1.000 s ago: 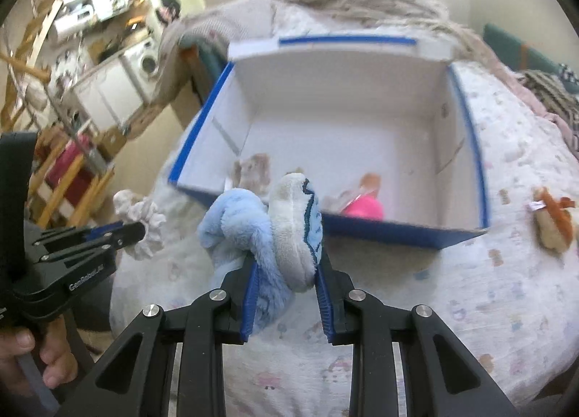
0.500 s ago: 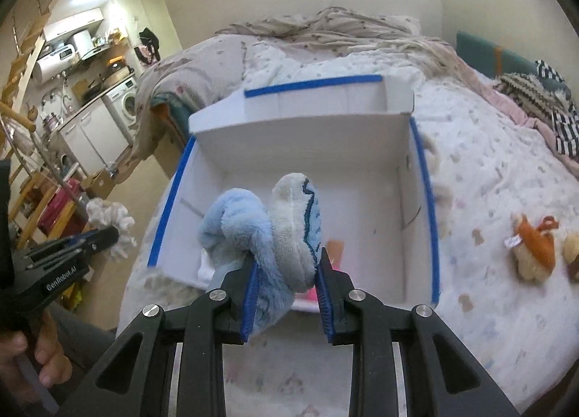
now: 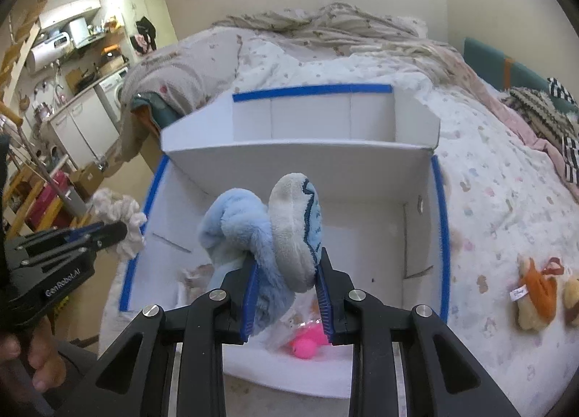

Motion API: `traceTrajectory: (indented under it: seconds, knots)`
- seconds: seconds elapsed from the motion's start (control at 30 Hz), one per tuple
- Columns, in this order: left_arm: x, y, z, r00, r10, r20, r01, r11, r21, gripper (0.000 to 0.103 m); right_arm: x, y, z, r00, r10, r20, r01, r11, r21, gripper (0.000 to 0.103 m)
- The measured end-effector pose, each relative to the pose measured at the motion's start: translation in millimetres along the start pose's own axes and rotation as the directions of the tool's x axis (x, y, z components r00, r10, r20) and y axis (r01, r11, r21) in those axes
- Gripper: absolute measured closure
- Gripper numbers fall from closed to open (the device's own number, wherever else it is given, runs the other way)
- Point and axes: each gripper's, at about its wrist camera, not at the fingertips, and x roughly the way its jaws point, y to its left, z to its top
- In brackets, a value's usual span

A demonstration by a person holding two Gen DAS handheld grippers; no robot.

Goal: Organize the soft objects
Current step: 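Carry the plush and white scrunchie into the box and open both tools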

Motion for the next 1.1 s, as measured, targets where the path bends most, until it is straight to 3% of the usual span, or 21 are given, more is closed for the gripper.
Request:
traceTrajectory:
  seconds: [0.2, 0.37, 0.7, 0.9, 1.1]
  knots:
    - [28.9, -10.7, -9.6, 0.999, -0.051, 0.014, 0.051, 0.997, 0.055, 0.094, 29.4, -12.2, -13.8, 0.999, -0.013, -0.05, 0.015, 0.999, 0.03, 0.072]
    - [57.4, -14.9, -19.9, 0.996, -0.055, -0.067, 0.059, 0.997, 0.051, 0.094, 43.9, -22.2, -18.9, 0.996, -0.023, -0.081, 0.027, 0.998, 0.054, 0.072]
    - [71.7, -15.7, -21.8, 0.994, -0.047, -0.103, 0.051, 0.998, 0.037, 0.094, 57.8, -16.4, -15.0, 0.994, -0.048, -0.102, 0.048, 0.999, 0.002, 0.071]
    - [79.9, -15.0, -20.3, 0.989, -0.064, -0.131, 0.065, 0.998, 0.01, 0.093, 66.2, -21.5, -19.4, 0.987, -0.048, -0.151, 0.053, 0.998, 0.028, 0.068]
    - [82.2, -16.4, -22.0, 0.986, -0.079, -0.144, 0.08, 0.997, 0.002, 0.09, 67.3, -29.6, -19.5, 0.986, -0.045, -0.161, 0.058, 0.995, 0.078, 0.04]
